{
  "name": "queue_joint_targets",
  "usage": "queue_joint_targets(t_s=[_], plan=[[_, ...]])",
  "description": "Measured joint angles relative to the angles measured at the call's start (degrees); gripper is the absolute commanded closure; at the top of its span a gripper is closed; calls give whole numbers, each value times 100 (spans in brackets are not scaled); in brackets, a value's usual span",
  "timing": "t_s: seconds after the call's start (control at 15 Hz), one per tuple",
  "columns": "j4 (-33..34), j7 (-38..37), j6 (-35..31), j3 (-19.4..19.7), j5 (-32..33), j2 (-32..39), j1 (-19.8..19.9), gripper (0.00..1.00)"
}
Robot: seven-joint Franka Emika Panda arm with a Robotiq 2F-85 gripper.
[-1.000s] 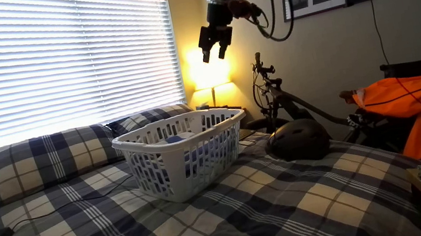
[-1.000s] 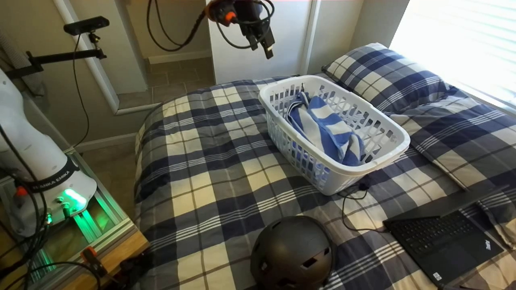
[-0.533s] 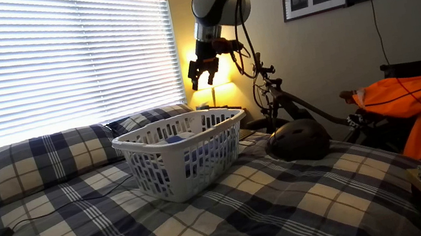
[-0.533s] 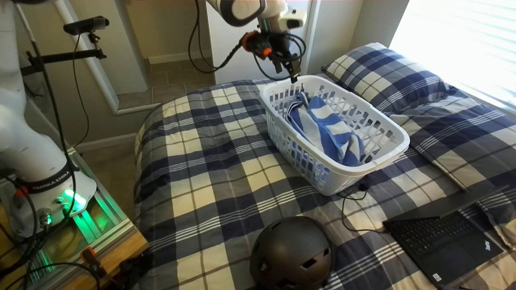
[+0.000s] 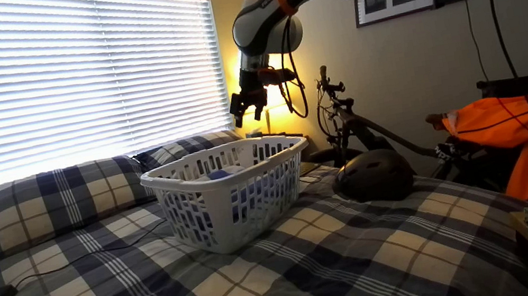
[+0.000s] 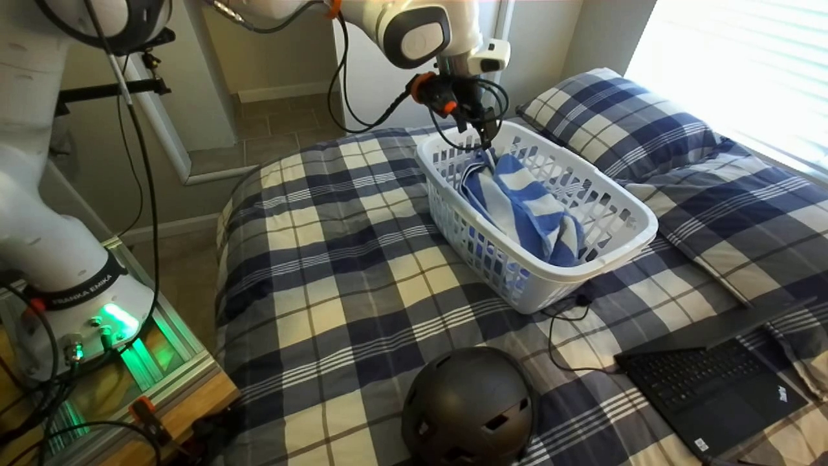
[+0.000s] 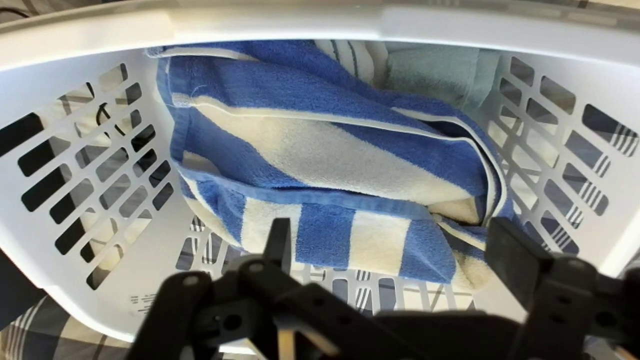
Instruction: Remove the towel from the basket
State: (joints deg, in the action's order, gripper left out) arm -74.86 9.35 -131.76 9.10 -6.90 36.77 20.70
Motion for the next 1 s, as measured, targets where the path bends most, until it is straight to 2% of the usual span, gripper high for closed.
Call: queue_joint_targets(t_s=[0.33,0.53,1.0], plan=[[40,-1,25,-5,3,14,3,0],[227,21,55,-30,3,280,31,0],[1518,355,158,-214,3,1587,189,0]])
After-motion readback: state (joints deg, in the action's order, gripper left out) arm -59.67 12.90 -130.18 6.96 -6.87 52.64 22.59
